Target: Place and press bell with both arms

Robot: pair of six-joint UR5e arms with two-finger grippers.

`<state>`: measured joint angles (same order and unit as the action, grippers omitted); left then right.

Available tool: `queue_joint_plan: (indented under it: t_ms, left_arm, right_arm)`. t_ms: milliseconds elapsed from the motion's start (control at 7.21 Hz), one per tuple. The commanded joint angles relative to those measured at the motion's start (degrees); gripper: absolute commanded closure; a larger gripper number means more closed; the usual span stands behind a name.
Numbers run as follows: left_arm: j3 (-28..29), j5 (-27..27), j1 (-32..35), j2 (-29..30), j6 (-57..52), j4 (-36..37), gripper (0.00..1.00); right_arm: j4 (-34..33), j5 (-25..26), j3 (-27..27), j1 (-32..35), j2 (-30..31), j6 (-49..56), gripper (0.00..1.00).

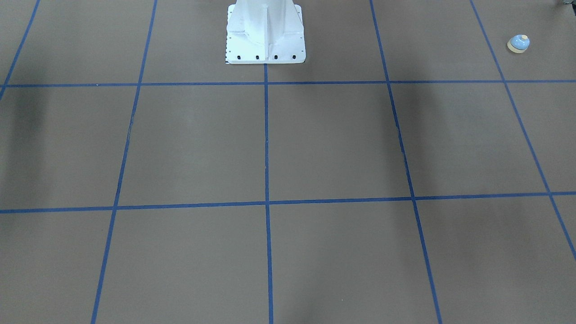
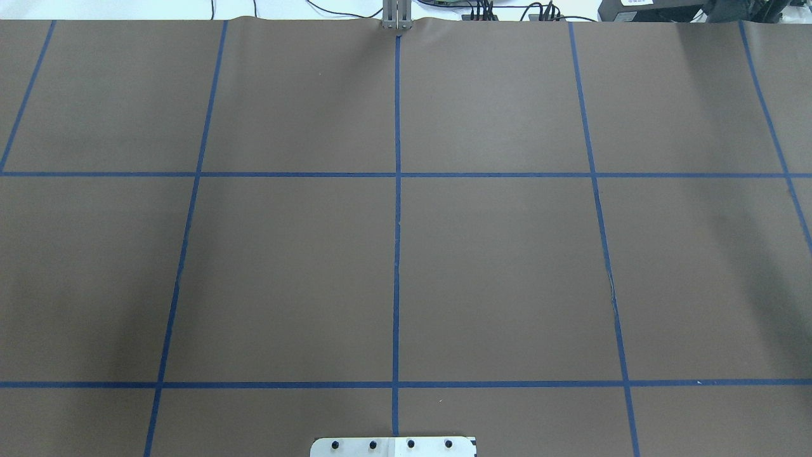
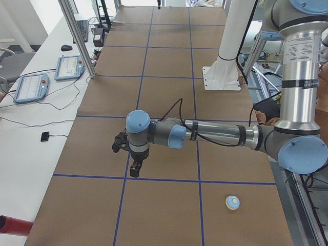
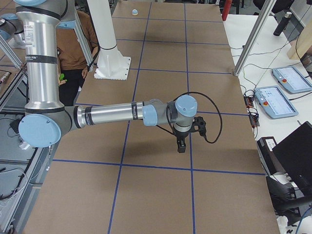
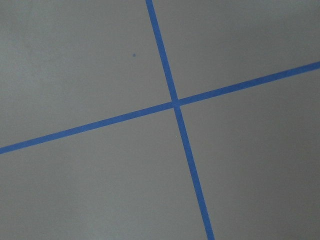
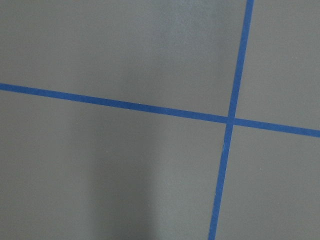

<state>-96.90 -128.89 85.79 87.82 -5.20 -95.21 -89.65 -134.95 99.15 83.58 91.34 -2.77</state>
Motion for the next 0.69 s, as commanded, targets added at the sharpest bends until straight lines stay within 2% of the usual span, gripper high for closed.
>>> queue_joint_plan:
  t_ms: [0,555]
  left_arm:
    - [-1.0,0.0,-0.4,0.2,0.0,0.4,0.00]
    - [-0.9,0.0,-0.4,-1.2,-0.5,-0.6,0.00]
  right_arm:
    - [-0.1,1.3,3.3,0.7,2.4,0.0,0.00]
    - [-0.1,1.1,2.4,0.6,2.4,-0.1,0.00]
